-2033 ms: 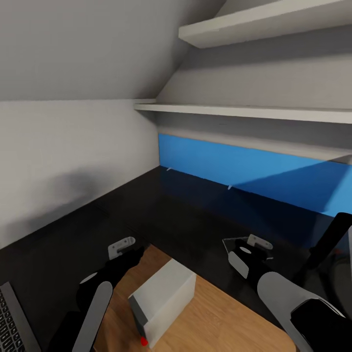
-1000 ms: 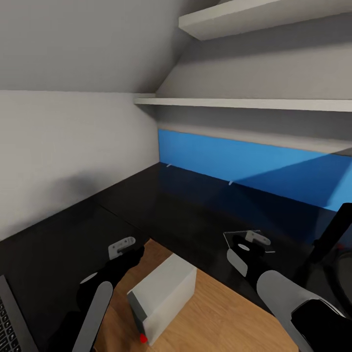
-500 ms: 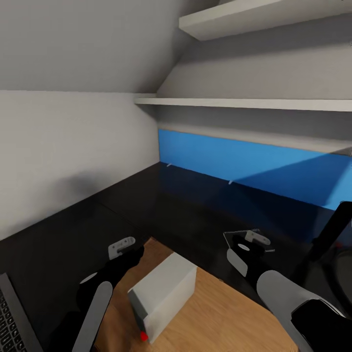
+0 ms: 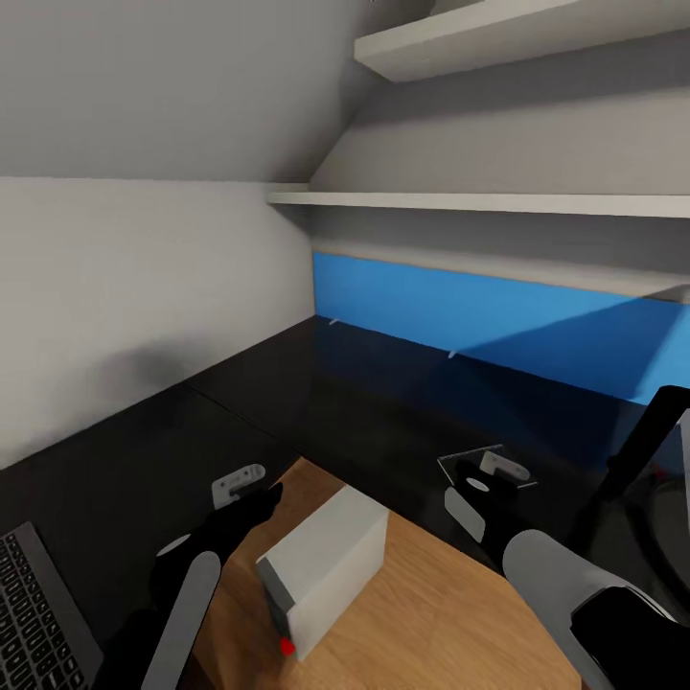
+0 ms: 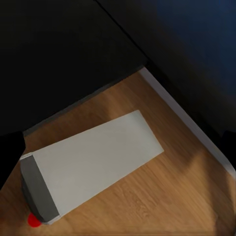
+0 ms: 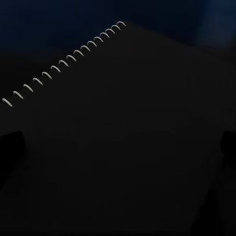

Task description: In the bedroom, organize the workspace by keeping the computer under the desk, ensuring the monitor is on the desk, placing the keyboard on the desk next to the monitor, placing the mouse on the desk next to the keyboard, moving the folder from the swivel chair onto the desk next to the mouse, stacking the notebook on top of the folder with the pen on top of the notebook, and positioning the swivel chair next to the desk.

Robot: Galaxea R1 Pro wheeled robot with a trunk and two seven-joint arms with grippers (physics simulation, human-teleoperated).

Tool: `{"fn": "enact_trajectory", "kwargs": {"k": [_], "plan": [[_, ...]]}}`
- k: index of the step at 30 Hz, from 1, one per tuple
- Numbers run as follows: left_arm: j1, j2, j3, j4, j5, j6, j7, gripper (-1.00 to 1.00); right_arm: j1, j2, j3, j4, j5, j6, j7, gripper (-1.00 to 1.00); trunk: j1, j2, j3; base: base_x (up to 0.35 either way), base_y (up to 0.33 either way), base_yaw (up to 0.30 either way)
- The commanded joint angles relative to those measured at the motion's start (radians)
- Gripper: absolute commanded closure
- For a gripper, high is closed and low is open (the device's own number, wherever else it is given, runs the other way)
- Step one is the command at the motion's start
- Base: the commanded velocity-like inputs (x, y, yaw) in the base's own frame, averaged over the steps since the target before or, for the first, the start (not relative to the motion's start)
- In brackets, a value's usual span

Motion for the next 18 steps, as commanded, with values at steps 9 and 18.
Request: {"fn": "enact_trajectory", "kwargs": {"k": [9,18], "plan": [[-0.001,0.0,-0.001,-0.001,0.011,0.002,0.01,-1.0,0.0,0.0,0.005,0.048,-0.032,-0.008,-0.003,-1.0,0.0,0.0,-0.001,-0.072,0.063,0.0],[-0.001,0.0,-0.001,0.0,0.011,0.002,0.01,-1.0,0.0,0.0,0.005,0.047,-0.032,-0.008,-0.003,-1.0,0.0,0.0,-0.001,-0.044,0.027,0.0]]}}
